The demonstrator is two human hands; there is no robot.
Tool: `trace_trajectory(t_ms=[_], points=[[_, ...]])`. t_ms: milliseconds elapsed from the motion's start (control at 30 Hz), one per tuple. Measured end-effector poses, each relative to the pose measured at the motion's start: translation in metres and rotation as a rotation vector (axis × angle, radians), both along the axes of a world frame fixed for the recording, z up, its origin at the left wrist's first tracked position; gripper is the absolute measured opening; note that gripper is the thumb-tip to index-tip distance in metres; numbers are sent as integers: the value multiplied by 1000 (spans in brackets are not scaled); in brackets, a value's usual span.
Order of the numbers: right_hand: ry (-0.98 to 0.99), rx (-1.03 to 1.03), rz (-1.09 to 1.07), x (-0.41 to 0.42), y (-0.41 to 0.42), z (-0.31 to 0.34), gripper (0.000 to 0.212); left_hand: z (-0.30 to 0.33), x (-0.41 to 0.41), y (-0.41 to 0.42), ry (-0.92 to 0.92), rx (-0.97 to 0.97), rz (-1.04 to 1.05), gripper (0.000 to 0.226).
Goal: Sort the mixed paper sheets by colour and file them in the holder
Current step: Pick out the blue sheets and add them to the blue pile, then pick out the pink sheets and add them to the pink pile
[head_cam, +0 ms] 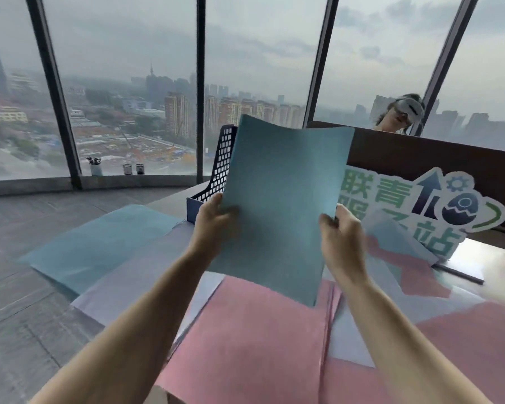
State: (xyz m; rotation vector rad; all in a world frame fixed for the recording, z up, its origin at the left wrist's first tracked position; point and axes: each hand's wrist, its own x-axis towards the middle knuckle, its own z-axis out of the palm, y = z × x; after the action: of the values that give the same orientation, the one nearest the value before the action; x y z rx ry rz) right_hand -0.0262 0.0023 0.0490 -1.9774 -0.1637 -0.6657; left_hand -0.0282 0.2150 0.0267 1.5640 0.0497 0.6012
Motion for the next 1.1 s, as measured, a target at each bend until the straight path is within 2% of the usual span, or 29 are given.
trace_trajectory(t_ms=[67,167,233,333,433,600,700,767,867,933,1000,1100], points=[[98,-24,127,2,39,7,15,6,-6,53,75,83,55,20],[396,133,445,0,102,1,12,-1,-16,140,260,281,129,21],[606,226,584,-5,145,-5,12,-10,-23,190,349,354,211,16],[766,279,715,-5,208,-15,15,-20,-32,250,451,458,388,23],[851,278,740,0,261,-35,13,-32,-32,302,554,550,493,28],[862,296,656,14,317,-73,16,-53,-13,349,645,698,535,28],[850,204,614,23,333,-83,17,-66,7,365,668,715,507,15],[825,100,596,27,336,-87,14,-74,19,369,686,765,503,14],[763,-68,557,31,331,-91,21,-81,27,366,724,845,496,21],[733,-143,544,33,325,-92,22,-81,28,361,785,932,506,35],[712,-171,541,33,319,-90,20,-80,28,355,834,1015,536,50],[696,-124,539,29,297,-86,20,-74,23,332,799,1134,621,46]])
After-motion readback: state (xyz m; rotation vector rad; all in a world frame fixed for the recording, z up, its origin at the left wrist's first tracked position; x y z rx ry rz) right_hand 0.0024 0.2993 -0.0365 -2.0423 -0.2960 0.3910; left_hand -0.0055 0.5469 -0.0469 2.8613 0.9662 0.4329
